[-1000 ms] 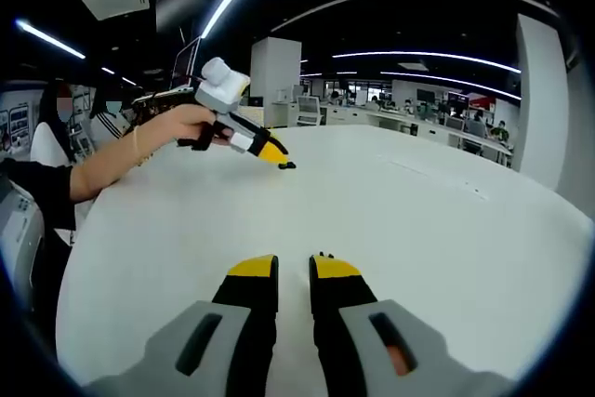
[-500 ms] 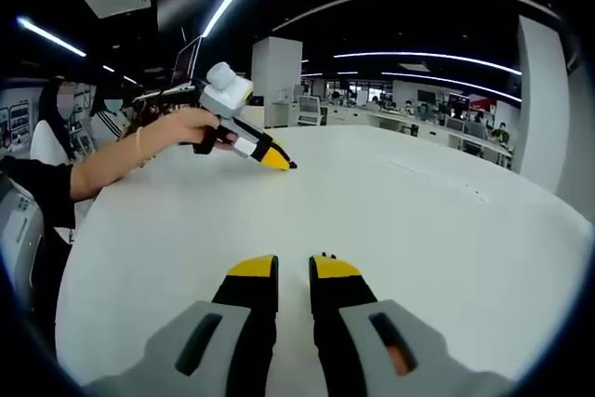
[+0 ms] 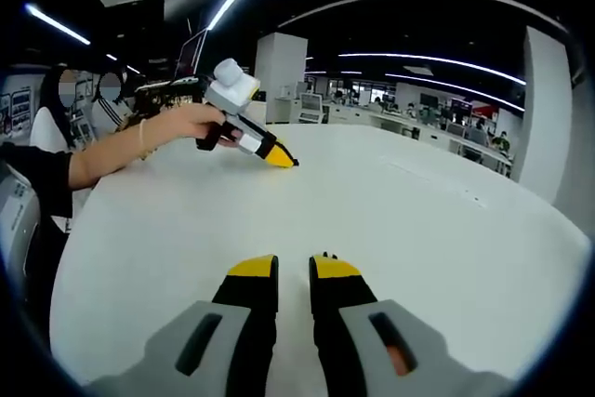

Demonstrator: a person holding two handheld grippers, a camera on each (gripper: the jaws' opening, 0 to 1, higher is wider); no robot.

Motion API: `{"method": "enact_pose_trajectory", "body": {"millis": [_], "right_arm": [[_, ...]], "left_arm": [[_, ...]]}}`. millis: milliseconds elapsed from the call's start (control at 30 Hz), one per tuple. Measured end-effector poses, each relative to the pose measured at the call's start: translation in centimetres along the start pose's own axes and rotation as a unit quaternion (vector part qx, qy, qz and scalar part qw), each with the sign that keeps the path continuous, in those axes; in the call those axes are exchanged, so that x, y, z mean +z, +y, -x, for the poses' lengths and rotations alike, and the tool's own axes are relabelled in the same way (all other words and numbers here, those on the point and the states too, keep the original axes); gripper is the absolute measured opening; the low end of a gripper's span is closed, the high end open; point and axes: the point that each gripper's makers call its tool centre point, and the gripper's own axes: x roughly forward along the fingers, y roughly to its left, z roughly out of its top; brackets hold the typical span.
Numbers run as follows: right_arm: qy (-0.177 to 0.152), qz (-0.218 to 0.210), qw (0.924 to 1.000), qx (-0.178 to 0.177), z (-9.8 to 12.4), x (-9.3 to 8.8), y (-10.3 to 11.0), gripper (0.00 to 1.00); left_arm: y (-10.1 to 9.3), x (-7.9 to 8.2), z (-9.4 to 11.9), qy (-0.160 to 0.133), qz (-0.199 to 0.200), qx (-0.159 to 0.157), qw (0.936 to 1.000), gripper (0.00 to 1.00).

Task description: Snap the two parts of the plastic buckle together until the buckle closes and remains connected.

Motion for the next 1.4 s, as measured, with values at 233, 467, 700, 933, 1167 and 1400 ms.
{"method": "enact_pose_trajectory", "body": {"millis": [233,467,700,933,1167,1400], "right_arm": [[-0.002,-0.001,1.0,0.0,0.0,0.1,-0.1,0.14],[-0.003,-0.003,1.0,-0.008,0.0,-0.1,-0.5,0.14],[-0.006,-0.015,0.9997,-0.02,-0.2,-0.4,-1.3,0.13],[-0.008,-0.028,0.9991,-0.03,-0.5,-0.8,-1.9,0.13],[-0.014,-0.033,0.9987,-0.037,-0.3,-0.5,-2.4,0.13],[-0.012,-0.037,0.9986,-0.037,-0.5,-0.8,-2.5,0.13]], "left_arm": [[0.0,-0.2,0.2,-0.002,-0.005,-0.001,1.0,0.14],[-0.3,0.1,1.2,-0.018,-0.006,-0.009,0.9998,0.13],[-1.1,1.0,2.8,-0.042,-0.01,-0.029,0.9987,0.13],[-2.8,0.3,3.6,-0.016,-0.041,-0.067,0.9968,0.13],[-3.6,-0.6,4.2,0.006,-0.064,-0.09,0.9938,0.13],[-4.2,-2.1,4.2,0.03,-0.073,-0.099,0.992,0.11]]}}
